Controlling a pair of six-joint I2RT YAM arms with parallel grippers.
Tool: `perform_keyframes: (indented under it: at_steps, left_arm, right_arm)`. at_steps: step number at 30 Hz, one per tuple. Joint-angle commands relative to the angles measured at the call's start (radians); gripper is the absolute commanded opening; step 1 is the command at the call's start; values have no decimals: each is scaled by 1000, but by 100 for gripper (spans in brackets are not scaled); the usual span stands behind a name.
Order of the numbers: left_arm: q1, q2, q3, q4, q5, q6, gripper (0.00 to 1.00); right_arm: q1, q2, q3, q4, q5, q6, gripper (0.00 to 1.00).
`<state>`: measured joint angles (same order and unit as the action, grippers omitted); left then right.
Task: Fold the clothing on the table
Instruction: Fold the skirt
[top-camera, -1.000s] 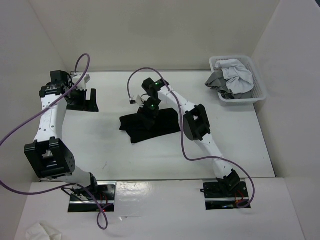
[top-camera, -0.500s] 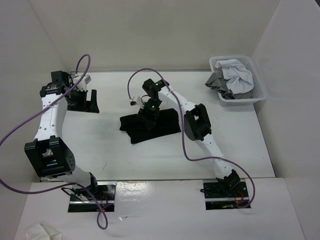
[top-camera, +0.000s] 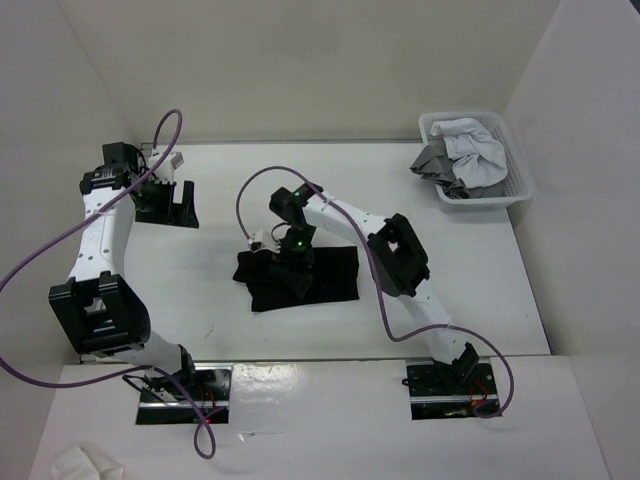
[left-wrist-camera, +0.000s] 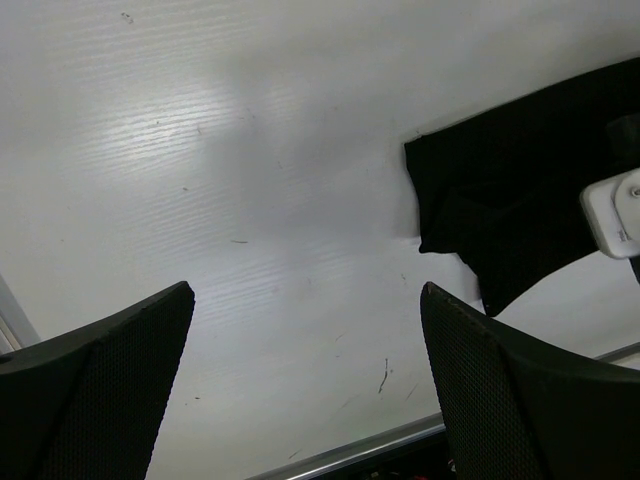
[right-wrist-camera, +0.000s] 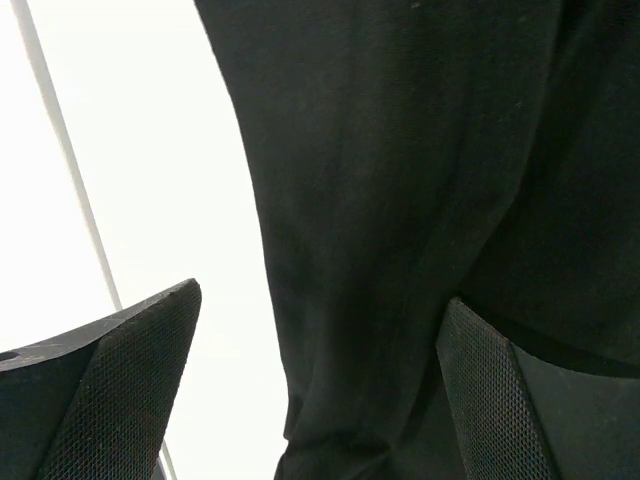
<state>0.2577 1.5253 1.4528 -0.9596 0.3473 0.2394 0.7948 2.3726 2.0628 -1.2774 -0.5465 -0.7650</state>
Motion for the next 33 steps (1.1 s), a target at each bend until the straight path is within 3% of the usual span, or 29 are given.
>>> perform_keyframes:
  at_steps: [1, 7, 17, 26, 33]
  left_arm:
    - [0, -14, 29, -11, 36, 26, 100]
    - [0, -14, 38, -31, 45, 26, 100]
    - [0, -14, 29, -31, 67, 44, 100]
    - [0, -14, 29, -31, 67, 44, 100]
    - [0, -24, 29, -31, 58, 44, 100]
  right_arm:
    - [-9, -107, -15, -14, -43, -25, 98]
    - [23, -190, -58, -14, -43, -25, 98]
    - [201, -233, -245, -23, -61, -45, 98]
    - [38, -210, -106, 179, 16, 118, 97]
    - [-16, -81, -13, 165, 5, 139, 96]
